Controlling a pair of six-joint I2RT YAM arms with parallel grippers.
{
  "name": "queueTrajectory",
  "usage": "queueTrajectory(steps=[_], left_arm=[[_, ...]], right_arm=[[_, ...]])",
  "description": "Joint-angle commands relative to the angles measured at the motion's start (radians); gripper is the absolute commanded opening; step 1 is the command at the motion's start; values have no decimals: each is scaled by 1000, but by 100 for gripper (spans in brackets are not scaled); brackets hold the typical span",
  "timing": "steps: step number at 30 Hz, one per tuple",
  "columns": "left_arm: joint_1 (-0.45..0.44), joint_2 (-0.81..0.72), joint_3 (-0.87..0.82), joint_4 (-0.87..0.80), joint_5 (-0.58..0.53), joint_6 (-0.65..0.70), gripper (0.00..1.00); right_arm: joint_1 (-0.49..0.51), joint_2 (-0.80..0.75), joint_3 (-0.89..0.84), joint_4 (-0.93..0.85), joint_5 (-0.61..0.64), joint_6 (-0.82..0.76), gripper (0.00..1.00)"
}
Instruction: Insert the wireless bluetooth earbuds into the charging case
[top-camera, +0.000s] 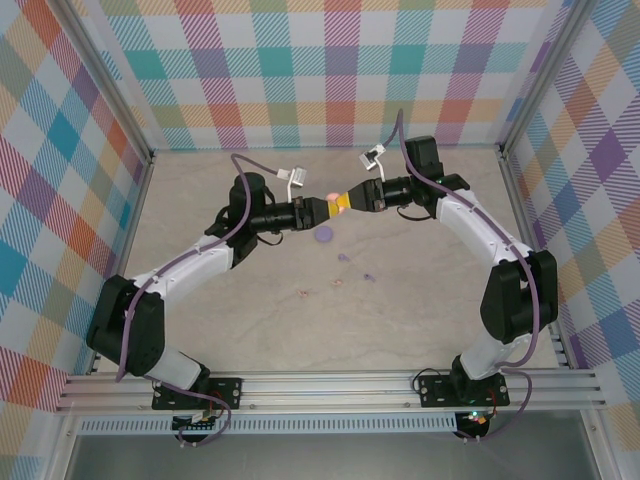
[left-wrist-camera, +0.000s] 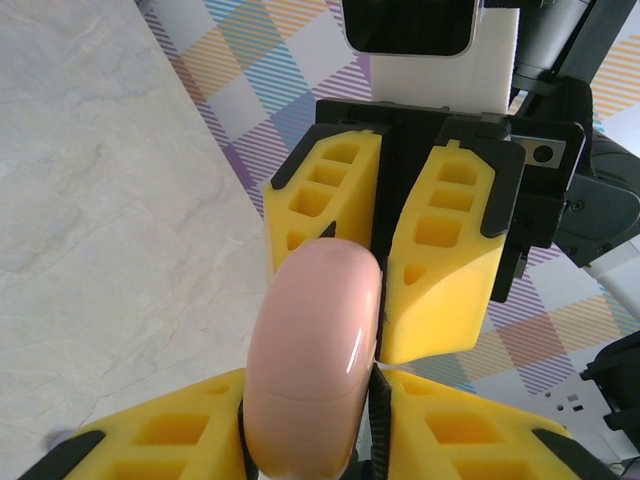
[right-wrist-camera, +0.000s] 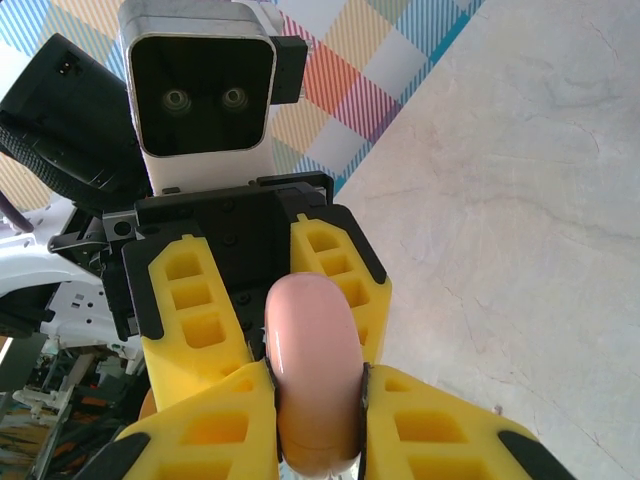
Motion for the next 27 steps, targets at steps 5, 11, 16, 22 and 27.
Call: queueTrajectory(steps=[5,11,16,22,27], left_arm=[[-15,10,38,70,16,-21,27],[-15,8,58,-11,-14,30,19],[-15,16,92,-106,-56,158,16],[-41,-30,44,-114,-90,530,22],[-50,-43,63,-198,-92,732,24]], right_arm=[[5,-28,-22,1,-40,-25,16],[5,-46,-34,-17,3,-39,22],[5,-81,-35,-49,112,-42,32],[5,-165,-39,-155,269,-95,39],[13,-241,-76,-203,322,-117,46]])
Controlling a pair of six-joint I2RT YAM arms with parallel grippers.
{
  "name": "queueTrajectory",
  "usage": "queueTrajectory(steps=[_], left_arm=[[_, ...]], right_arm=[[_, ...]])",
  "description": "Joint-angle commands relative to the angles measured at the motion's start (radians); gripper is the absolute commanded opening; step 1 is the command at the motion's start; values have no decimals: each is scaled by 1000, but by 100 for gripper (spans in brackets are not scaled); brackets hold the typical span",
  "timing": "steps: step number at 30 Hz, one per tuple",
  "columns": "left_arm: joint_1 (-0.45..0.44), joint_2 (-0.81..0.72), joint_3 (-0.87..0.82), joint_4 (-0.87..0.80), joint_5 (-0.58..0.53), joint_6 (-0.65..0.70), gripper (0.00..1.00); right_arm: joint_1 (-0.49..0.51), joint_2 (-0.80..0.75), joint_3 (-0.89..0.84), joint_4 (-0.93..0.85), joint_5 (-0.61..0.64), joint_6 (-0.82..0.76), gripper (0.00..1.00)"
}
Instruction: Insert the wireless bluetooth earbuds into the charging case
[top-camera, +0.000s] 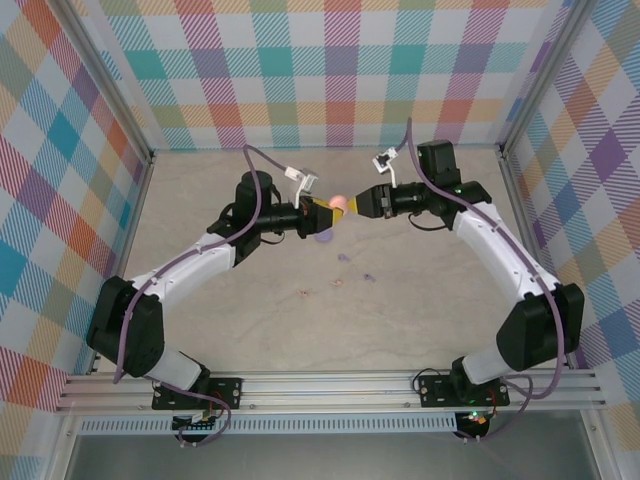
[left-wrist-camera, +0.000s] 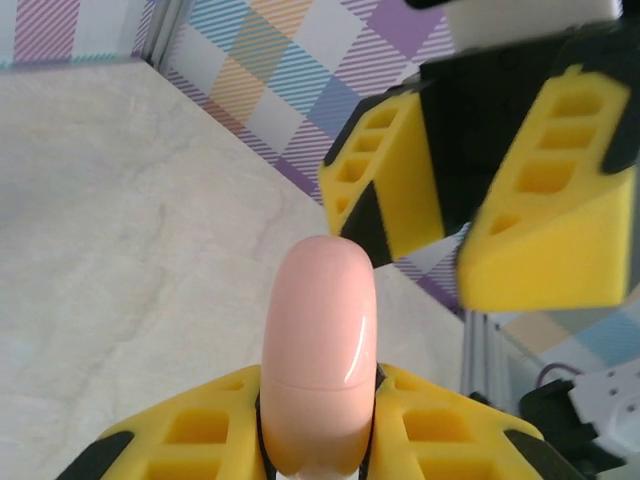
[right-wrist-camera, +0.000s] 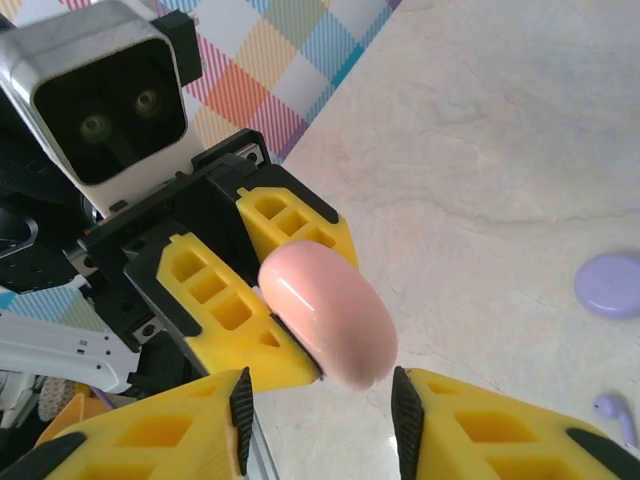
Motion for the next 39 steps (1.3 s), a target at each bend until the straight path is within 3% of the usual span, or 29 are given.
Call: queueTrajectory(steps=[1,12,39], left_arm=[[-16,-32,19,-56,-1,222,23],[-26,-43,-68,181,147,251,17],[-64,-80,-102,121,195,319,17]], right_arm=[[16,-56,-27,-71,71,-47,46],[69,-104,-58,-108,176,-63,52],[74,-129,-35,-91,306,-16,53]])
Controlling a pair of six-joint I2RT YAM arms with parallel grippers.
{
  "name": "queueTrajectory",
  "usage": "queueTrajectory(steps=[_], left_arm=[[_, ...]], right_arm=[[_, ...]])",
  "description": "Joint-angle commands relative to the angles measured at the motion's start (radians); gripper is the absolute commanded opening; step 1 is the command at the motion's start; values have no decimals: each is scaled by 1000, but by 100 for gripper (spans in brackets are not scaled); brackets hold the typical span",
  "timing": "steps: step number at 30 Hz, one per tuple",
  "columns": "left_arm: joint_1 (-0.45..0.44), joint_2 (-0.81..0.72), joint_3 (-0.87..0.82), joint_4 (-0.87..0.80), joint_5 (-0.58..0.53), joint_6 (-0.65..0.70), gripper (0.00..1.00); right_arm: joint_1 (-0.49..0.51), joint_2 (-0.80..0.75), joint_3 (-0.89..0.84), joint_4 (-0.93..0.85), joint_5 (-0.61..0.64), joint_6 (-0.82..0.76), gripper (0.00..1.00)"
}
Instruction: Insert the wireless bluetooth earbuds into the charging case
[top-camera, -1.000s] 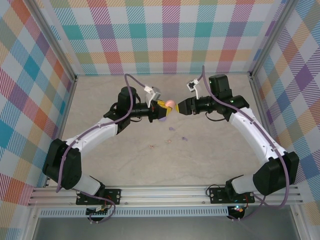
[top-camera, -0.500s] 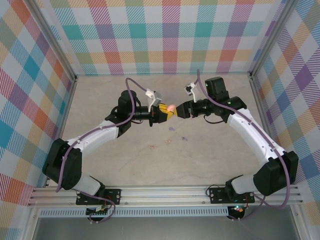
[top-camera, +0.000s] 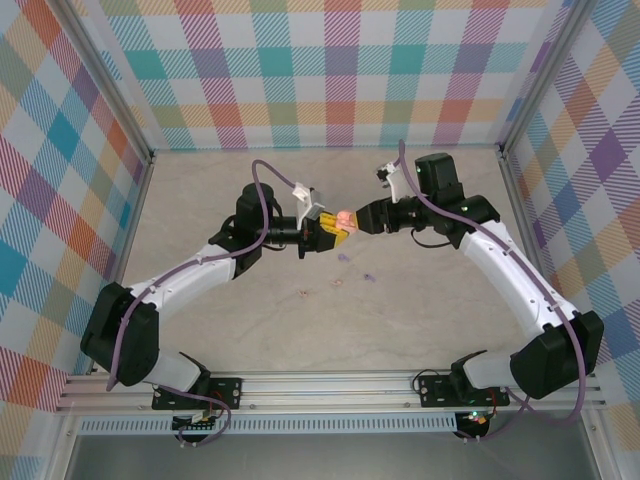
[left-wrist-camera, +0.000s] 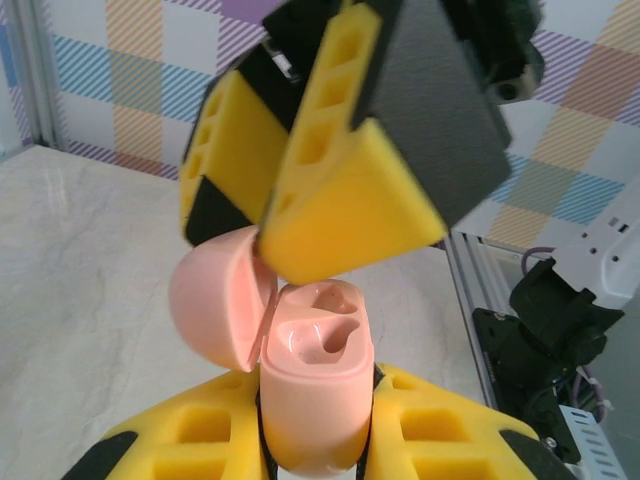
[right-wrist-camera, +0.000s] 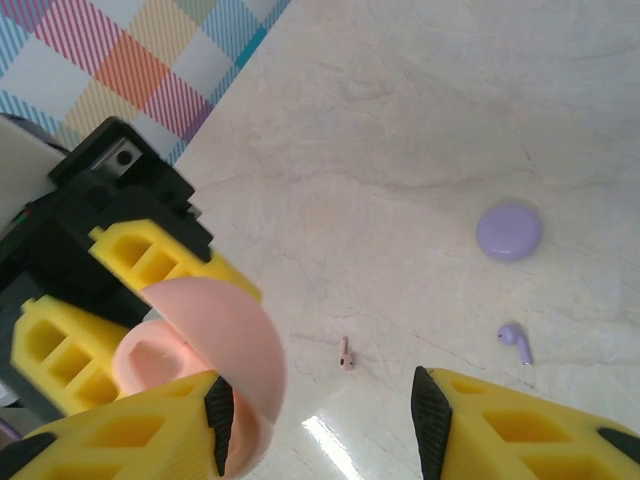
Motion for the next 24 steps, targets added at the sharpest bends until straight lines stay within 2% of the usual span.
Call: queueTrajectory(steps=[1,6,9,12,16,18,24], left_arm=[[-20,-35,-7,6,41,31,17],[-20,-40,-17,18,26,21,17],[-20,-39,-35,71,17,-13,17],[-20,-35,-53,131,9,-51,17],[-18,-23,-72,189,9,-83,17],[-16,-19,-75,209,12,-97,18],[-14,-32,-86,243,17,-120,20]], right_arm=[[0,0,20,1,14,12,53],[0,-19,17,3,-23,14,54],[0,-36,17,5,-65,14,56],[0,-65,9,6,-56,21,56],[-7,-112,-2,4,11,41,56],[-24,-144,-20,6,97,71,56],[-152,-159,-79,-51,192,127,56]])
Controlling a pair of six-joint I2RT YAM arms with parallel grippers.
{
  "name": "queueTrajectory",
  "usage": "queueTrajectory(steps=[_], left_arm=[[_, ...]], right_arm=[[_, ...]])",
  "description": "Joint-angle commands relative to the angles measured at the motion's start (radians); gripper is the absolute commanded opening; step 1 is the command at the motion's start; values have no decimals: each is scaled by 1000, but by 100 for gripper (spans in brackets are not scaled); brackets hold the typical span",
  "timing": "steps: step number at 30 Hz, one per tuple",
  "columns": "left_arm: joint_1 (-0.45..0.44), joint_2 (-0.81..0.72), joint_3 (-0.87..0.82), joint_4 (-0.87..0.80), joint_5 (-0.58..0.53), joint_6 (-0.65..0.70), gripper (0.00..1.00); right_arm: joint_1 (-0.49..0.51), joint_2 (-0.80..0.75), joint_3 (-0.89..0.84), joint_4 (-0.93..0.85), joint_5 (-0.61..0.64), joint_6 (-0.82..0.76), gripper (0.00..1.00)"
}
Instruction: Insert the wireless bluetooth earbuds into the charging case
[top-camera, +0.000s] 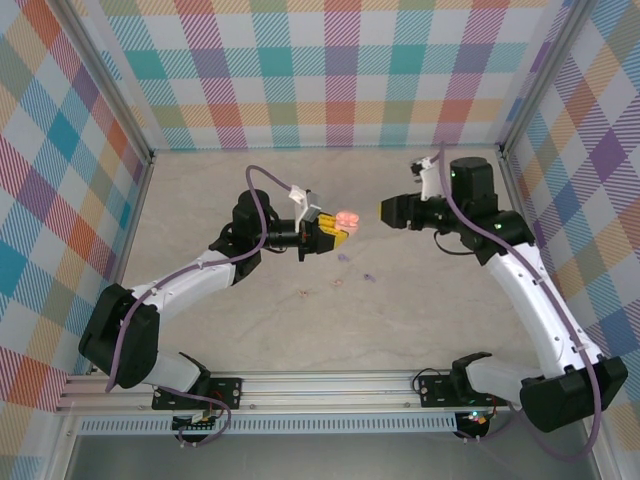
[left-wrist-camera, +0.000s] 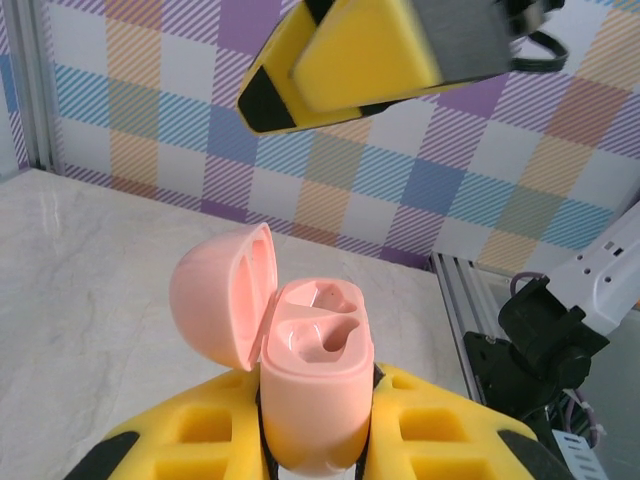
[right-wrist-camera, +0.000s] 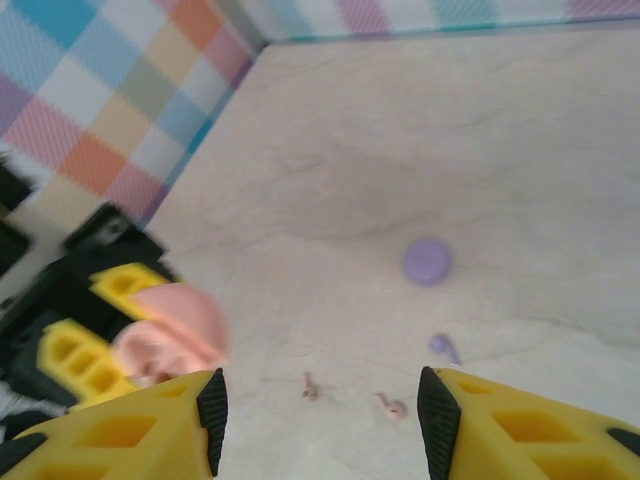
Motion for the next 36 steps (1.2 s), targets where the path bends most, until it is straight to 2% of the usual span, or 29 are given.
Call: queueTrajectory(steps=[1,9,16,26,36], left_arm=[[-12,-23,-14,77,23,-28,21],[-14,-60,-38,108,27,-51,22],[-15,-109,-59,103,18,-53,23],[-20,-185,-78,50,7,-36,24],[-23,-242,-86,7,7,-18,24]], right_arm=[[-35,26,-38,-60,88,28,56],[-38,139,-130,-69,88,33,57],[-25,274,-184,-26,21,28,57],[93,485,-142,6,12,33,54],[198,612,-63,-3,-29,24,52]])
